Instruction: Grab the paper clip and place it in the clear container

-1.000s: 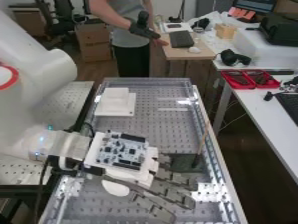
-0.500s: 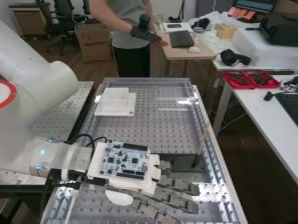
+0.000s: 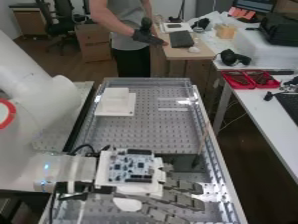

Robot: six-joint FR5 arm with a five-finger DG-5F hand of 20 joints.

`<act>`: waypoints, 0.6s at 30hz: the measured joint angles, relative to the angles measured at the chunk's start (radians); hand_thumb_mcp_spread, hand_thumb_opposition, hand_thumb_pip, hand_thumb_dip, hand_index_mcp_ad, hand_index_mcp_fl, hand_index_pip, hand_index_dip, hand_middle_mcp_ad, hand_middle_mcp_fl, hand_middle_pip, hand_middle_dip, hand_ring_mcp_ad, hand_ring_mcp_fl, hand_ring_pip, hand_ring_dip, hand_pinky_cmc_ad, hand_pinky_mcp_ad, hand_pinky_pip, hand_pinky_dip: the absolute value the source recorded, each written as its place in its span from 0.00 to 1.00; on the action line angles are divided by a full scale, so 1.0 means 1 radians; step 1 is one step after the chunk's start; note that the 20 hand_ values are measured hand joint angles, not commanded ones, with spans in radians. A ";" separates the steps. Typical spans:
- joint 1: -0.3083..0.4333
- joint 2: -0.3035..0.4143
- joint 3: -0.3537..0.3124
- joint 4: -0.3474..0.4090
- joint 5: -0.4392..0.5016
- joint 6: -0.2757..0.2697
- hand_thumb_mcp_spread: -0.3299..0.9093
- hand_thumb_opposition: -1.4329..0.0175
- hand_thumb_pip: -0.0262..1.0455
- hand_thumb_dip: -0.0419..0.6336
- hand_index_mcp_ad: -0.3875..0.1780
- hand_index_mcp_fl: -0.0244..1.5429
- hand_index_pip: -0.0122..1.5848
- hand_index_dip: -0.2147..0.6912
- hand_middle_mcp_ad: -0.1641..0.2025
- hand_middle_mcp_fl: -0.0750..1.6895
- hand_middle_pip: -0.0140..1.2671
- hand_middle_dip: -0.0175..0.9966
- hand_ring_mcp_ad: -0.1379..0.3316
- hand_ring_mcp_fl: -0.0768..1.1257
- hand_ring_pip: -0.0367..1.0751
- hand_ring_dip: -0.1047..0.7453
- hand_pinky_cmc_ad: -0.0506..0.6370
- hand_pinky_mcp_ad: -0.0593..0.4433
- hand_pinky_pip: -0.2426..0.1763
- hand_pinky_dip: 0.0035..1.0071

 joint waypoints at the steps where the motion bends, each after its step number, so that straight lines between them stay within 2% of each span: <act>1: 0.000 -0.001 0.001 0.000 -0.001 -0.001 0.63 0.42 0.60 0.44 0.41 0.11 0.97 0.40 0.63 0.04 0.11 0.17 0.57 0.06 0.10 0.24 0.55 0.67 0.47 0.19; 18: -0.011 -0.036 0.046 -0.024 -0.037 -0.016 0.63 0.41 0.60 0.44 0.39 0.15 0.96 0.39 0.63 0.04 0.11 0.18 0.57 0.06 0.10 0.24 0.55 0.67 0.48 0.19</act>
